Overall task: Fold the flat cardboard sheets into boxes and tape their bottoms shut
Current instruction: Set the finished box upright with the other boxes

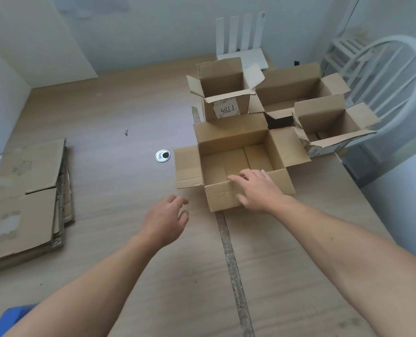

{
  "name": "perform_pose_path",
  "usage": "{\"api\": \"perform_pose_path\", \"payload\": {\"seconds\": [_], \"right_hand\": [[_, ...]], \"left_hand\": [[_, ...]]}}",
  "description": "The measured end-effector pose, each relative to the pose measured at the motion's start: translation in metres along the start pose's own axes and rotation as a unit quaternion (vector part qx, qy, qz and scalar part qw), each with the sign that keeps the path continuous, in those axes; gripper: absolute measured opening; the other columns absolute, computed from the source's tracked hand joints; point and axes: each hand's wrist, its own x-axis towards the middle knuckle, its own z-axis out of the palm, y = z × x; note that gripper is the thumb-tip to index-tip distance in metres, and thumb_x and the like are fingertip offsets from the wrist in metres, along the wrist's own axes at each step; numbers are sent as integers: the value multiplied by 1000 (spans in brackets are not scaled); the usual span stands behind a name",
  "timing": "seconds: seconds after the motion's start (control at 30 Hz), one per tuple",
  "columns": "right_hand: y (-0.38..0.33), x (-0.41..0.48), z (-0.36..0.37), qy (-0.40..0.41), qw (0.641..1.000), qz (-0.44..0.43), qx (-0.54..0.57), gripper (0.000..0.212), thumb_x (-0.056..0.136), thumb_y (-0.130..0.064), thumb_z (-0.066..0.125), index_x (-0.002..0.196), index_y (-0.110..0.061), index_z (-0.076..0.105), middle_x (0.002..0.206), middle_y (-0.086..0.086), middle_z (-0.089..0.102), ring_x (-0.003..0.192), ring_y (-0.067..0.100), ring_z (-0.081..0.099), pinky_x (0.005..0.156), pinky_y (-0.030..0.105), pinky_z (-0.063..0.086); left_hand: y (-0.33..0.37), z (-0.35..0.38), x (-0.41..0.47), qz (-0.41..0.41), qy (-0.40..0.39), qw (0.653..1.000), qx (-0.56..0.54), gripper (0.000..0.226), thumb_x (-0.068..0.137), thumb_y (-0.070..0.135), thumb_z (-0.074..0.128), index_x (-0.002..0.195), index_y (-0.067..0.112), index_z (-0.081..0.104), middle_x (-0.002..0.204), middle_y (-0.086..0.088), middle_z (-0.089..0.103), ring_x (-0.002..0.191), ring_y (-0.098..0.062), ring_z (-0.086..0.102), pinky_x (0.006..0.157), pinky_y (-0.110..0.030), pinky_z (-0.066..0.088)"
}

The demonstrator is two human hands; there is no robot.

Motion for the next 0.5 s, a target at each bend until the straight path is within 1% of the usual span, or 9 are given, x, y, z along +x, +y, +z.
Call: {"api": "perform_pose_path", "payload": {"seconds": [0.07,0.1,0.17,0.23,0.33,0.43,0.5], "right_hand": [[-10,-4,-5,19,1000,1,-3,42,99,-41,44,139,-28,43,137,3,45,126,27,41,113,45,27],[-16,-5,-7,27,1000,4,-7,36,100,-42,41,132,-25,48,132,3,49,119,27,45,106,43,34],[-34,-8,-12,37,999,9,-14,30,101,-42,38,117,-20,53,121,5,53,109,28,49,93,41,39],[-55,-10,-17,40,999,6,-19,29,102,-40,37,111,-17,53,117,8,55,105,31,52,86,40,40],[-96,-8,-20,39,999,-3,-29,30,102,-38,37,113,-15,52,117,10,55,107,33,52,78,39,37],[-141,-3,-18,41,998,-10,-39,31,102,-39,37,114,-15,53,119,9,56,111,33,51,81,40,37],[-176,1,-15,49,998,-19,-36,29,102,-38,37,111,-15,52,116,8,56,112,31,50,81,39,35]], "left_hand": [[-4,-3,-3,-8,-1,1000,5,34,101,33,46,133,24,54,128,5,55,118,-18,52,90,-32,45],[-7,-5,-4,-15,-1,1000,5,34,101,33,45,133,25,54,128,5,55,116,-18,53,89,-32,46],[-16,-10,-9,-32,-2,999,4,35,102,36,42,134,27,52,128,6,56,114,-19,54,89,-34,47],[-29,-17,-16,-41,-4,999,15,35,102,37,41,133,27,52,129,6,55,116,-20,53,90,-35,46],[-56,-28,-29,-50,4,998,47,34,102,37,41,131,26,53,131,5,54,119,-21,49,93,-35,43],[-90,-41,-46,-54,14,994,91,34,101,37,40,129,25,54,129,2,55,120,-22,48,99,-36,37],[-118,-51,-61,-58,19,992,114,34,100,38,40,128,26,54,129,2,55,120,-23,48,99,-37,35]]}}
